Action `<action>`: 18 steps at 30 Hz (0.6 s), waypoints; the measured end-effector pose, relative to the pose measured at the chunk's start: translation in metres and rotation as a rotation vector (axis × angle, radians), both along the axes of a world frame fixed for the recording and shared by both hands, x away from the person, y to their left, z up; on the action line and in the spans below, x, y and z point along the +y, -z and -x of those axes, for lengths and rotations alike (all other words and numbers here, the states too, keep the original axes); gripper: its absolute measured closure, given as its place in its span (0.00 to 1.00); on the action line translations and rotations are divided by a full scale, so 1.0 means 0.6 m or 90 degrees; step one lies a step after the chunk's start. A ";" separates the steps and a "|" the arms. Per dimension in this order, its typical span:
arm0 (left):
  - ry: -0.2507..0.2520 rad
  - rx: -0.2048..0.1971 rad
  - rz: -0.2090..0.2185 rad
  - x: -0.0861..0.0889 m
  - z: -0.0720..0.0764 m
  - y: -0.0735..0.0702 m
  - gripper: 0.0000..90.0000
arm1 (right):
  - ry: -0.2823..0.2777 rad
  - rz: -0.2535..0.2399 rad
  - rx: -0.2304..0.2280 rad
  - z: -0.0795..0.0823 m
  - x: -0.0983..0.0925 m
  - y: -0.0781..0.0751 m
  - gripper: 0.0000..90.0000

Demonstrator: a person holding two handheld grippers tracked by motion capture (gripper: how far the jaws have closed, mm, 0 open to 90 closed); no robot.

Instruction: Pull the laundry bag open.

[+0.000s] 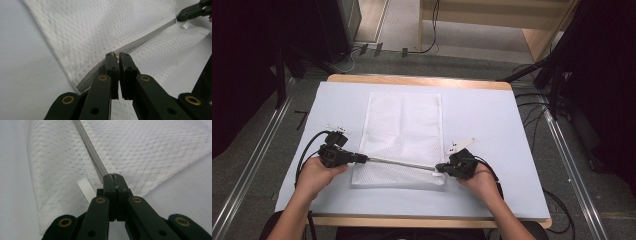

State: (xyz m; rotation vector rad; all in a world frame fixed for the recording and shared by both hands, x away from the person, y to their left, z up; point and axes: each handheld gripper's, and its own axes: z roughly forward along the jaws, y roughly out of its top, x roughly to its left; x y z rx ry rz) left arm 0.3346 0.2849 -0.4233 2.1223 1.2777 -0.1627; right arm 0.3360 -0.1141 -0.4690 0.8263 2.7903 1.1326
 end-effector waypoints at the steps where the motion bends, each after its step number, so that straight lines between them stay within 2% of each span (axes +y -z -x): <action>1: 0.000 0.001 -0.003 0.003 0.001 0.000 0.98 | -0.001 0.000 0.000 0.000 0.000 0.000 1.00; 9: -0.026 0.010 -0.008 0.026 0.005 0.006 0.98 | -0.004 -0.007 0.007 -0.003 -0.002 0.001 1.00; 10: -0.034 0.010 -0.014 0.030 0.005 0.006 0.98 | -0.005 -0.007 0.007 -0.004 -0.002 0.001 1.00; 14: -0.035 0.018 -0.032 0.050 0.005 0.011 0.98 | -0.008 -0.007 0.013 -0.006 -0.003 0.001 1.00; 17: -0.044 0.034 -0.005 0.068 0.006 0.017 0.98 | -0.009 -0.008 0.015 -0.007 -0.002 0.001 1.00; 18: -0.046 0.032 -0.009 0.067 0.006 0.018 0.98 | -0.010 -0.008 0.016 -0.007 -0.002 0.001 1.00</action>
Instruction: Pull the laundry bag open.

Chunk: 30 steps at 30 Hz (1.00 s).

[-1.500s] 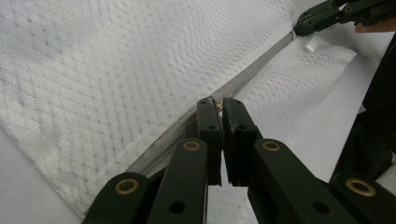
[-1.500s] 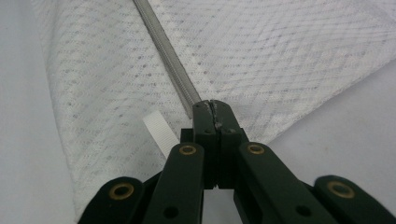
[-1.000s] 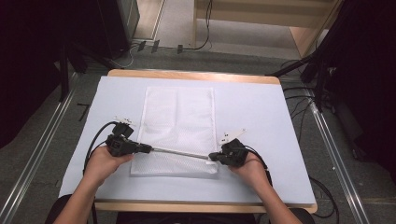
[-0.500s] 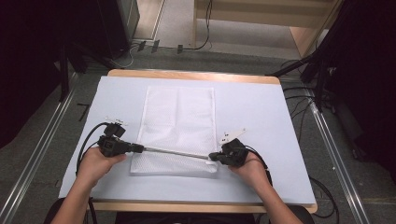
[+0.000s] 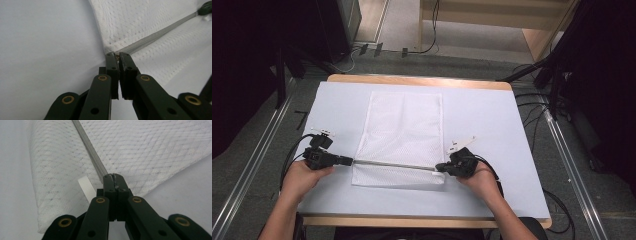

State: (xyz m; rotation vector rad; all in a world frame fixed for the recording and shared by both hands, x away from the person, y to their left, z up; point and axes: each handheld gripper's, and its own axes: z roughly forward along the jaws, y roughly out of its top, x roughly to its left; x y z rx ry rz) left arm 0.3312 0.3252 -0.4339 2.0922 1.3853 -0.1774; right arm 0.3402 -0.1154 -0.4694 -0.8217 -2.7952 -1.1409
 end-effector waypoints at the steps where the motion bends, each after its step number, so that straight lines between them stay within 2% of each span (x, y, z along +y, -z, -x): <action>1: -0.001 -0.003 -0.003 -0.003 0.001 0.000 0.98 | 0.000 0.001 0.001 0.000 0.000 0.000 1.00; 3: 0.002 -0.006 -0.005 -0.003 0.002 -0.001 0.98 | -0.001 0.001 0.002 -0.002 0.000 0.000 1.00; 6: -0.001 -0.011 0.008 -0.001 0.003 0.001 0.98 | -0.002 0.003 0.002 -0.002 0.001 -0.001 1.00; 10: 0.009 -0.022 0.003 -0.004 0.006 0.002 0.97 | 0.008 -0.006 0.025 -0.006 -0.002 0.000 1.00; 14: 0.014 -0.021 0.006 -0.002 0.012 0.003 0.97 | -0.001 0.001 0.012 -0.005 0.000 -0.001 1.00; 24: 0.014 -0.019 0.013 -0.005 0.016 0.002 0.96 | -0.007 0.012 0.012 -0.007 0.003 -0.004 1.00; 25: 0.016 -0.025 0.017 -0.004 0.016 0.002 0.93 | -0.007 0.011 0.017 -0.007 0.003 -0.005 0.99; 27: 0.019 -0.034 0.028 -0.003 0.016 -0.001 0.87 | -0.010 -0.003 0.036 -0.010 0.002 -0.005 0.90; 30: 0.018 -0.059 0.033 -0.003 0.017 -0.006 0.79 | -0.001 -0.015 0.040 -0.012 0.003 -0.010 0.82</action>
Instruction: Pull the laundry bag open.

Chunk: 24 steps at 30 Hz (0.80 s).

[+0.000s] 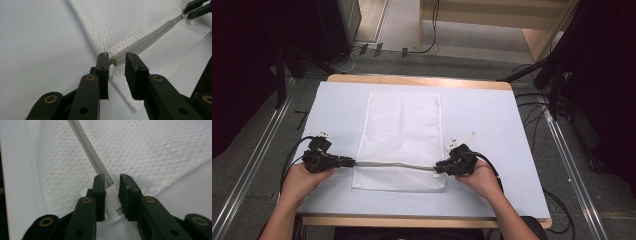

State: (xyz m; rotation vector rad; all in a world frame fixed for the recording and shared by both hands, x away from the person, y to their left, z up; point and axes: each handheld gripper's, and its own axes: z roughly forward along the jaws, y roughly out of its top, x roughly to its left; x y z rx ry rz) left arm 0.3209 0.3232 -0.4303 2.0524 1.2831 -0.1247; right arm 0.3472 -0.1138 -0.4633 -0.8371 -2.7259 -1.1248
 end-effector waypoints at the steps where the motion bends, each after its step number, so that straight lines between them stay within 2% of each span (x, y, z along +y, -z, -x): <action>1: -0.002 -0.011 -0.006 0.000 0.000 -0.001 0.75 | 0.002 -0.004 -0.005 0.000 0.000 -0.002 0.80; 5: -0.014 -0.041 -0.003 0.002 -0.001 -0.006 0.67 | 0.016 -0.013 -0.025 -0.001 -0.003 -0.010 0.73; 8: -0.015 -0.050 -0.003 0.002 -0.002 -0.006 0.63 | 0.028 -0.028 -0.040 -0.004 -0.009 -0.014 0.68; 10: -0.014 -0.058 -0.013 0.001 -0.004 -0.006 0.59 | 0.038 -0.032 -0.047 -0.007 -0.014 -0.015 0.66; 17: -0.025 -0.075 -0.018 0.007 -0.016 -0.005 0.53 | 0.069 -0.035 -0.065 -0.015 -0.033 -0.015 0.56; 24: -0.039 -0.096 -0.020 0.011 -0.031 -0.002 0.44 | 0.100 -0.036 -0.074 -0.020 -0.056 -0.014 0.53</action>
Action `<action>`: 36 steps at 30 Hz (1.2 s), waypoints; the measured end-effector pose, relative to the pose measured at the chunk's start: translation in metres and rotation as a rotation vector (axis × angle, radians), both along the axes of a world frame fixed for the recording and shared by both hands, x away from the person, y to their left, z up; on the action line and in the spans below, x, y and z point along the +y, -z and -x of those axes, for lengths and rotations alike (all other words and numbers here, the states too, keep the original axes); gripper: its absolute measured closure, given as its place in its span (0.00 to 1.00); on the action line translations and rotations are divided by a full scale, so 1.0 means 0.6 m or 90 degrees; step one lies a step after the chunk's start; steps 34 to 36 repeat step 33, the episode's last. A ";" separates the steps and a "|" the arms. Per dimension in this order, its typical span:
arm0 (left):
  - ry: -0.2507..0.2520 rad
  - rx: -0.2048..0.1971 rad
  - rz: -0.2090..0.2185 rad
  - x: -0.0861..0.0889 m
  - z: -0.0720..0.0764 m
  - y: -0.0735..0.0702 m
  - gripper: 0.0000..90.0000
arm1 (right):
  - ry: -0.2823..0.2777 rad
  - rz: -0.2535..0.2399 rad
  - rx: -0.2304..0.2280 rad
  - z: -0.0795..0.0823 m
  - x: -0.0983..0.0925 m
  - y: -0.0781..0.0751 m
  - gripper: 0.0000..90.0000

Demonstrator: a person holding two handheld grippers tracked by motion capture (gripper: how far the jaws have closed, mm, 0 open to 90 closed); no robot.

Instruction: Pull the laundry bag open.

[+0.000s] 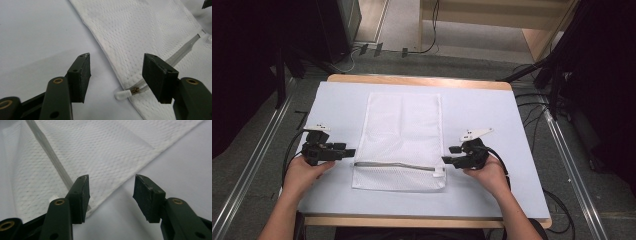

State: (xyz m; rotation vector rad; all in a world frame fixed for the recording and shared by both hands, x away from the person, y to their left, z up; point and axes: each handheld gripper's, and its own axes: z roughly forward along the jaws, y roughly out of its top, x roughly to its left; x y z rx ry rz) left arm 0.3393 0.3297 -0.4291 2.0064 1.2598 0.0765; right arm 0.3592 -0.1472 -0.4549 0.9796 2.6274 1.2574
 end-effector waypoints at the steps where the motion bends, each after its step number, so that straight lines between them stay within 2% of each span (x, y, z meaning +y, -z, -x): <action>1: -0.002 0.000 -0.001 0.000 -0.002 0.000 0.43 | 0.008 0.000 -0.003 -0.001 -0.004 0.000 0.52; 7: -0.016 -0.010 -0.007 0.006 -0.012 0.001 0.41 | 0.072 -0.011 0.005 -0.012 -0.031 0.006 0.51; 13: -0.031 -0.025 -0.017 0.013 -0.025 0.004 0.39 | 0.112 -0.017 0.004 -0.019 -0.051 0.011 0.48; 20: -0.037 -0.036 -0.028 0.014 -0.034 0.006 0.38 | 0.140 -0.016 0.003 -0.018 -0.070 0.013 0.46; 22: -0.037 -0.034 -0.027 0.014 -0.036 0.008 0.37 | 0.147 -0.017 0.004 -0.017 -0.073 0.014 0.45; 25: -0.039 -0.015 -0.025 0.015 -0.040 0.012 0.37 | 0.155 -0.014 0.004 -0.016 -0.076 0.016 0.43; 36: -0.041 -0.010 -0.026 0.016 -0.047 0.017 0.34 | 0.164 -0.012 -0.001 -0.014 -0.082 0.019 0.42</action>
